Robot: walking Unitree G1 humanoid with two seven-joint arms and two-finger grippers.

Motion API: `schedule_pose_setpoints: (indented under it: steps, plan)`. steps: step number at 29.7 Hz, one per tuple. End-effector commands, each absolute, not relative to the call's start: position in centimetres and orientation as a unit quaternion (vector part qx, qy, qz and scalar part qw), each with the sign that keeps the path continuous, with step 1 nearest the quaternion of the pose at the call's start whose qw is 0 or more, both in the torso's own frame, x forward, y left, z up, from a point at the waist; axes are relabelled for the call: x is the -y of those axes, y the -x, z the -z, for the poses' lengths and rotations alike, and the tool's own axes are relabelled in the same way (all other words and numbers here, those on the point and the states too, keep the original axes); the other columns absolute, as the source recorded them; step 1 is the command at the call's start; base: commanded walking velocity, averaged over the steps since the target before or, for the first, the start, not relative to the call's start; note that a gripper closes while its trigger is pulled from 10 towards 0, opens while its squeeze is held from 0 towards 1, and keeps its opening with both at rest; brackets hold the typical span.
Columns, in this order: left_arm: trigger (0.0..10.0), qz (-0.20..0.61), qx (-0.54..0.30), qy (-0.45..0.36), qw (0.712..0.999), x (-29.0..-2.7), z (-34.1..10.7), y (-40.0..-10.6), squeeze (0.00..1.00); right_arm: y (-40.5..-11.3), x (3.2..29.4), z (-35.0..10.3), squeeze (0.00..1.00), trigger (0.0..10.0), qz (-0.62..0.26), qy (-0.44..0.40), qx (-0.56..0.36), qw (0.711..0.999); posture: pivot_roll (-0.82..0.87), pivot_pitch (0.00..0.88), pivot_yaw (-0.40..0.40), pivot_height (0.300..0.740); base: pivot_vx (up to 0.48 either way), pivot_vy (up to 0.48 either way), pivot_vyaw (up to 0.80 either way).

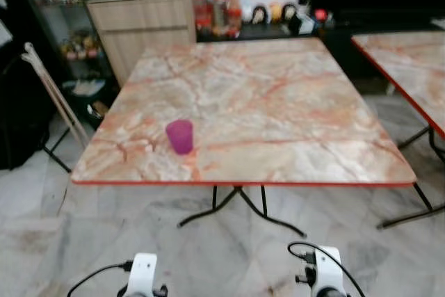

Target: Setting the table

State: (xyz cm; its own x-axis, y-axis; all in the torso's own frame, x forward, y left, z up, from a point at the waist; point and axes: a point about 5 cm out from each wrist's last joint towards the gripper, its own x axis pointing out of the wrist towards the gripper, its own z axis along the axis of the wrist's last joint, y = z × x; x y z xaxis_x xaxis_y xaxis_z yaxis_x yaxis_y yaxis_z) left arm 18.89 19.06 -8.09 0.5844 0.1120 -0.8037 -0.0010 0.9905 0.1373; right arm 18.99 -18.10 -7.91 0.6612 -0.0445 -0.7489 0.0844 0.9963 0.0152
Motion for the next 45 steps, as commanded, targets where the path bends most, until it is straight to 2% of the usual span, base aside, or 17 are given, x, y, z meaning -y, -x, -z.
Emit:
schedule_pose_setpoints:
  steps: [1,14,23,29,31,40,45]
  plan:
    - [10.0,-0.029,-0.457,-0.067,0.886,-19.2,8.1,-18.8,0.0,-19.3,17.6,7.8,0.0,10.0,0.03,-0.026,-0.407,0.913,-0.02,0.0,0.02,0.74,0.277,0.0,0.0]
    - [10.0,-0.033,-0.458,-0.066,0.886,-19.2,8.2,-18.7,0.0,-19.0,17.6,8.0,0.0,10.0,0.032,-0.027,-0.411,0.911,-0.01,0.0,0.02,0.74,0.275,0.0,0.0]
    - [10.0,-0.04,-0.46,-0.09,0.882,-19.9,8.4,-18.1,0.0,-18.6,17.4,8.2,0.0,10.0,0.031,-0.027,-0.418,0.907,0.0,0.0,0.023,0.74,0.0,0.0,0.0]
    - [10.0,-0.089,-0.434,-0.071,0.894,-21.2,7.8,-18.4,0.0,-18.3,17.4,8.3,0.0,10.0,0.032,-0.027,-0.423,0.905,0.01,0.0,0.026,0.74,0.0,0.0,0.0]
    - [10.0,-0.121,-0.407,-0.057,0.904,-22.2,7.2,-18.9,0.0,-18.0,17.5,8.5,0.0,10.0,0.033,-0.027,-0.427,0.903,0.01,0.0,0.026,0.74,0.0,0.0,0.0]
    - [10.0,-0.157,-0.329,-0.06,0.929,-23.7,5.8,-19.7,0.0,-17.8,17.5,8.6,0.0,10.0,0.031,-0.025,-0.43,0.902,0.03,0.0,0.02,0.74,0.0,0.0,0.0]
    - [10.0,-0.206,-0.232,-0.055,0.949,-25.3,3.0,-22.0,0.0,-17.8,17.6,8.6,0.0,10.0,0.029,-0.024,-0.431,0.902,0.03,0.0,0.011,0.74,0.0,0.0,0.0]
